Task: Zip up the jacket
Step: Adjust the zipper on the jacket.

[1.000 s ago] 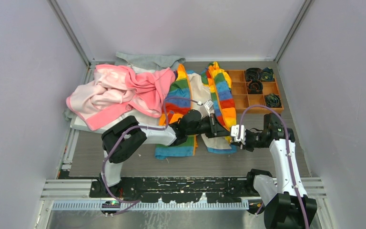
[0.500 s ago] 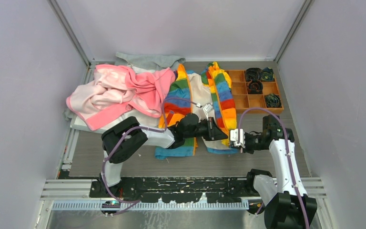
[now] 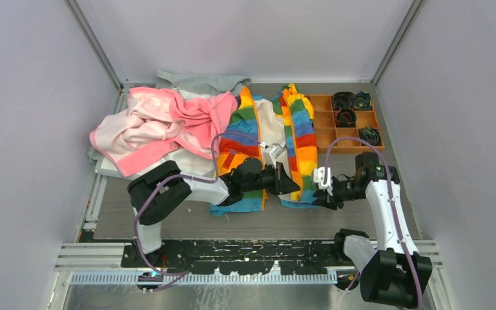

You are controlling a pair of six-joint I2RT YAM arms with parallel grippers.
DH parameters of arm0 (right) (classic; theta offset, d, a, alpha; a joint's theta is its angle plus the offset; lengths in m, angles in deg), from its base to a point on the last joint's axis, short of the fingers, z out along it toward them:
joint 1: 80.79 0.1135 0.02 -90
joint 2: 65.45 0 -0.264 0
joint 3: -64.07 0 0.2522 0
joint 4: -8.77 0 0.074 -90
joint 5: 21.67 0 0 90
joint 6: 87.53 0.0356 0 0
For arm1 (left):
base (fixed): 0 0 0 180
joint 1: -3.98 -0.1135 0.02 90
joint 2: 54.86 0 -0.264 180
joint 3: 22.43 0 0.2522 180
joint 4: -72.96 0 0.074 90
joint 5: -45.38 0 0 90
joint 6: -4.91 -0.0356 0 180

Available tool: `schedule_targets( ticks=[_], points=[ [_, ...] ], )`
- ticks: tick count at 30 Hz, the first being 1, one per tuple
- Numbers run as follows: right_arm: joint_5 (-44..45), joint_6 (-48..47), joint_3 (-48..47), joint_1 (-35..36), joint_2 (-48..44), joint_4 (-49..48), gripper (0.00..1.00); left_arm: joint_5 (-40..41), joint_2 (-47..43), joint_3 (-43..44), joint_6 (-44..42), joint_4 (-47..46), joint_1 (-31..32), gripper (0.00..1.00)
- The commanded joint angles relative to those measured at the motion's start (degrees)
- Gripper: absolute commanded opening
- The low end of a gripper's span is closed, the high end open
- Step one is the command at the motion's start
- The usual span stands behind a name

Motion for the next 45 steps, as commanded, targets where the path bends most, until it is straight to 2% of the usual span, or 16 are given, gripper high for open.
schedule_targets(
  ticks=[1,8,12,14,21,28,37,45],
  points=[
    [-6.34,14.15,-8.3,-0.05,2.73,-0.41,0.36,1.77,-4.35,-1.53,-5.5,-3.77,1.07,0.0],
    [-10.24,38.04,-17.59,-0.07,7.6,-3.91,0.6,3.65,-5.73,-6.87,-8.21,-9.4,2.37,0.0],
    [-6.41,52.05,-15.17,1.31,5.54,-15.85,0.69,5.11,-6.73,-9.61,-9.34,-11.65,2.72,0.0],
    [-3.81,55.51,-11.5,2.44,4.49,-21.29,0.73,5.67,-7.11,-10.4,-10.02,-11.88,2.82,0.0],
    [5.12,50.57,-7.71,7.89,8.22,-22.62,0.77,6.43,-6.84,-11.88,-11.32,-13.26,3.33,0.0],
    [10.92,55.11,-7.15,12.85,11.18,-26.63,0.76,6.97,-5.72,-11.96,-11.28,-14.05,3.52,0.0],
    [12.87,54.1,-6.35,17.16,14.61,-27.58,0.76,7.15,-6.34,-12.9,-11.25,-15.43,3.63,0.0],
    [10.72,52.56,-6.53,19.27,16.11,-26.44,0.68,6.96,-6.68,-13.71,-11.38,-16.5,3.67,0.0]
  ],
)
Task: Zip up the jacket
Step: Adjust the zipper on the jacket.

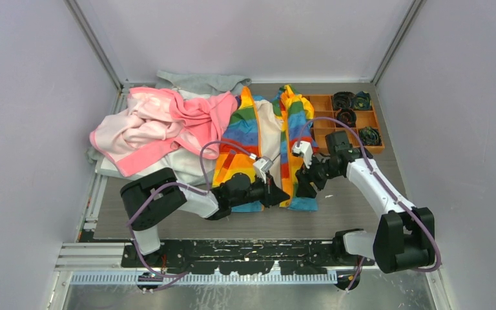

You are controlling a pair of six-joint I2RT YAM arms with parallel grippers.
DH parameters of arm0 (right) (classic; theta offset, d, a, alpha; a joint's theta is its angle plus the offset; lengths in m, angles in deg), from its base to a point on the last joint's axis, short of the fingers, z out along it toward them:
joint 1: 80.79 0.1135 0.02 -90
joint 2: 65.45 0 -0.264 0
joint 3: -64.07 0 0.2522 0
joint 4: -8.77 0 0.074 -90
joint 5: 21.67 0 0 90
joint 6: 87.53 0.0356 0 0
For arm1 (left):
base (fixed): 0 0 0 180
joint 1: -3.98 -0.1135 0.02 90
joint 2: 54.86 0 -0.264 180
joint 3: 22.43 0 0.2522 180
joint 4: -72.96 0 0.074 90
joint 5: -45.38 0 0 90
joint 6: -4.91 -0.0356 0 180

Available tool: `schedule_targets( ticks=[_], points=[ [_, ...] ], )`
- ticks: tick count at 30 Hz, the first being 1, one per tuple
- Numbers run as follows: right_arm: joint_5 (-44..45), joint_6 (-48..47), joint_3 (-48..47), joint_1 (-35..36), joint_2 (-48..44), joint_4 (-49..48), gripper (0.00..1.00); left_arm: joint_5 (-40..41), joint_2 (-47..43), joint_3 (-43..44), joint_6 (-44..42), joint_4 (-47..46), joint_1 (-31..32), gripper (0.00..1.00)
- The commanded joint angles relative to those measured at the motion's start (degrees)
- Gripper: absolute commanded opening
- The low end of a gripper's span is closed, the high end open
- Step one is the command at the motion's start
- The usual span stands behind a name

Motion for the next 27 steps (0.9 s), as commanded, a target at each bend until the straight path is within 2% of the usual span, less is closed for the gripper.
schedule_targets(
  ticks=[1,9,14,18,23,27],
  points=[
    [-1.92,-1.41,-0.29,1.54,0.75,-0.36,0.68,0.46,-2.21,-0.33,-1.41,-5.41,0.34,0.0],
    [-0.36,-1.63,-0.49,3.58,2.77,-0.63,0.67,0.07,-3.26,-0.67,-2.1,-5.6,0.33,0.0],
    [-0.8,-1.83,-0.78,4.51,3.12,-0.37,0.61,0.01,-3.65,-0.75,-2.4,-5.6,0.42,0.0],
    [-2.28,-2.88,-1.35,4.73,3.02,0.89,0.49,0.05,-3.94,-0.77,-2.53,-5.6,0.37,0.0],
    [-3.82,-4.11,-2.42,4.79,2.41,2.72,0.22,0.73,-4.1,-1.24,-2.76,-5.59,0.33,0.0],
    [-5.34,-5.4,-2.89,4.69,1.42,4.22,0.08,2.34,-4.29,-2.09,-2.84,-5.6,0.33,0.0]
  ],
)
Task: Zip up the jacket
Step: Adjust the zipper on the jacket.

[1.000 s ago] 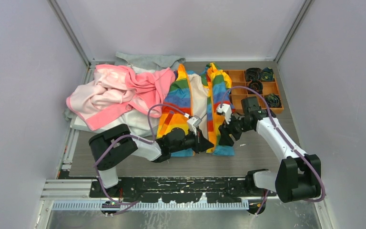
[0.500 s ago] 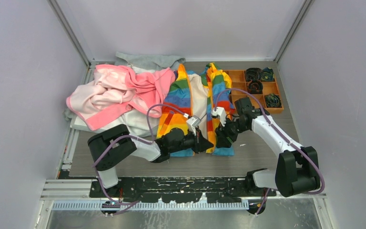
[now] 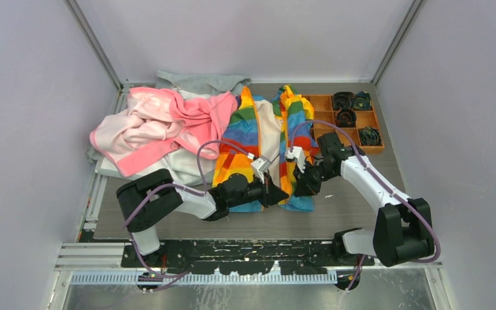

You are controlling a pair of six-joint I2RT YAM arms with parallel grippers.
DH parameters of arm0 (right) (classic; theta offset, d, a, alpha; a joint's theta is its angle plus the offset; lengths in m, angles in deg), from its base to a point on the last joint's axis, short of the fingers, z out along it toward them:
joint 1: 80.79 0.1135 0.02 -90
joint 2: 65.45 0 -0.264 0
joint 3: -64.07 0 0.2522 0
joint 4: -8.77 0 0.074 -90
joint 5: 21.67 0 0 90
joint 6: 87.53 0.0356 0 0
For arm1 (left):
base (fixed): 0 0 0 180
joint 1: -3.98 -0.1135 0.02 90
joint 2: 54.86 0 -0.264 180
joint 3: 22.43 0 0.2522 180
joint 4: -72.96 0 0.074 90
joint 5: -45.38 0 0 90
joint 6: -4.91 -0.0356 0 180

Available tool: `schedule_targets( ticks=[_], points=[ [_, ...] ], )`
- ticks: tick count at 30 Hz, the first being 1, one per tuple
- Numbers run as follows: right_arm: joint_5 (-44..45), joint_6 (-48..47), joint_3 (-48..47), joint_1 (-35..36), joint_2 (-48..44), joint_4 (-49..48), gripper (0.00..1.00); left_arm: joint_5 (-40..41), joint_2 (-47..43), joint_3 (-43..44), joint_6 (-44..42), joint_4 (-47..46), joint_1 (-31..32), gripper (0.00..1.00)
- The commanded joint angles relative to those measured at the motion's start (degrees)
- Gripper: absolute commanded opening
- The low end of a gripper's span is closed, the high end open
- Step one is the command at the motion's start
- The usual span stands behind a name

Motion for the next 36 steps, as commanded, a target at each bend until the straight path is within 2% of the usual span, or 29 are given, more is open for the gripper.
schedule_targets(
  ticks=[1,9,17,21,27,33,36],
  points=[
    [-3.66,-2.32,-2.61,0.38,-2.04,2.25,0.06,2.16,-2.66,-1.17,-1.47,-4.46,0.33,0.0],
    [-4.62,-4.31,-3.27,0.39,-2.32,4.48,0.01,5.85,-4.11,-2.06,-1.98,-1.8,0.26,0.01],
    [-5.23,-5.21,-3.53,0.39,-2.19,5.51,0.01,8.1,-7.23,0.78,-2.9,11.51,0.27,0.19],
    [-5.24,-5.4,-3.62,0.34,-2.05,5.66,0.01,9.61,-8.13,2.08,-3.57,15.84,0.25,0.24],
    [-4.48,-4.84,-3.53,0.41,-1.84,5.08,0.01,6.61,-12.17,1.81,-3.92,18.85,0.28,0.27],
    [-4.1,-4.18,-3.58,0.44,-1.55,4.53,0.01,2.24,-21.38,0.91,-4.35,25.24,0.22,0.29],
    [-4.19,-4.08,-3.62,0.41,-1.59,4.43,0.01,-0.47,-24.21,0.38,-3.43,24.86,0.29,0.31]
  ],
)
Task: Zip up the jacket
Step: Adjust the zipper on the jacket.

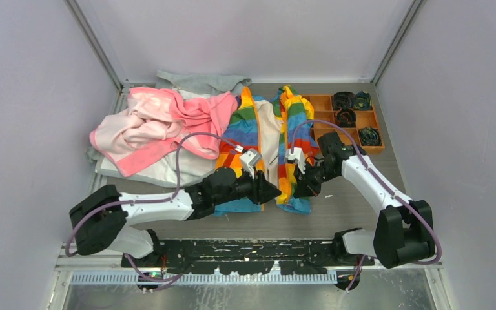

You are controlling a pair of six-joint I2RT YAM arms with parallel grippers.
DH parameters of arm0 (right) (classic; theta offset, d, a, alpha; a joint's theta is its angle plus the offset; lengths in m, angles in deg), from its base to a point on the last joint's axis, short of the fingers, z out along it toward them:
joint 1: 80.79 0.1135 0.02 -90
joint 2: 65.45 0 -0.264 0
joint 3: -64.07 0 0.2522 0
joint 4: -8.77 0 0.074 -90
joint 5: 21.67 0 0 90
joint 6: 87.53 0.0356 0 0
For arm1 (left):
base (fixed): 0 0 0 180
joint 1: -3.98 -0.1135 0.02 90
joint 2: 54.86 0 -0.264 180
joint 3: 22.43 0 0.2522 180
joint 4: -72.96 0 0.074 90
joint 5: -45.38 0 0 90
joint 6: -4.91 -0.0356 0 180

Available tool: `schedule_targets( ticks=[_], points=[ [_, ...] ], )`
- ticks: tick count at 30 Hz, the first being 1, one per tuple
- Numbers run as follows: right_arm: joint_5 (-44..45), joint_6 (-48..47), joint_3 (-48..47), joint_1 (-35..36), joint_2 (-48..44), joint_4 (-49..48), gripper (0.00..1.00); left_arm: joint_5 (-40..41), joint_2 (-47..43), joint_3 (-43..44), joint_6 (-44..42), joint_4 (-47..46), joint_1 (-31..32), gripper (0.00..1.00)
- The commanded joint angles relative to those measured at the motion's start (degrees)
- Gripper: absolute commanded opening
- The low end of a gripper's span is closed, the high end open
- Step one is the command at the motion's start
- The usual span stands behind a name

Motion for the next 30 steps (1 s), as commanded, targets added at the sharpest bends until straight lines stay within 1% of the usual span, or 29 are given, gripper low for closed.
schedule_targets(
  ticks=[1,4,7,8,10,13,21,30],
  points=[
    [-1.07,0.22,-2.25,0.42,-0.88,0.21,0.01,-5.14,-4.81,0.09,0.32,-0.27,0.08,0.33],
    [-1.14,0.27,-2.25,0.43,-0.88,0.22,0.01,-8.11,-3.53,0.05,3.17,-4.34,0.1,0.37],
    [-1.15,0.36,-2.16,0.43,-0.86,0.19,0.02,-10.77,0.11,0.05,6.7,-11.44,0.07,0.4],
    [-1.15,0.36,-2.16,0.45,-0.87,0.2,0.01,-11.25,1.54,0.12,7.55,-13.57,0.07,0.41],
    [-1.24,0.44,-2.18,0.41,-0.88,0.19,0.02,-11.58,4.26,0.37,9.17,-16.65,0.08,0.45],
    [-1.3,0.44,-2.16,0.43,-0.83,0.26,0.01,-11.13,7.99,0.83,9.74,-19.42,0.08,0.47],
    [-1.46,0.5,-2.25,0.47,-0.99,0.2,0.02,-7.57,11.88,1.38,7.24,-21.01,-0.19,0.47],
    [-1.7,0.53,-2.33,0.4,-1.16,0.38,0.02,-7.6,15.07,3.47,7.28,-19.86,-1.25,0.46]
  ],
)
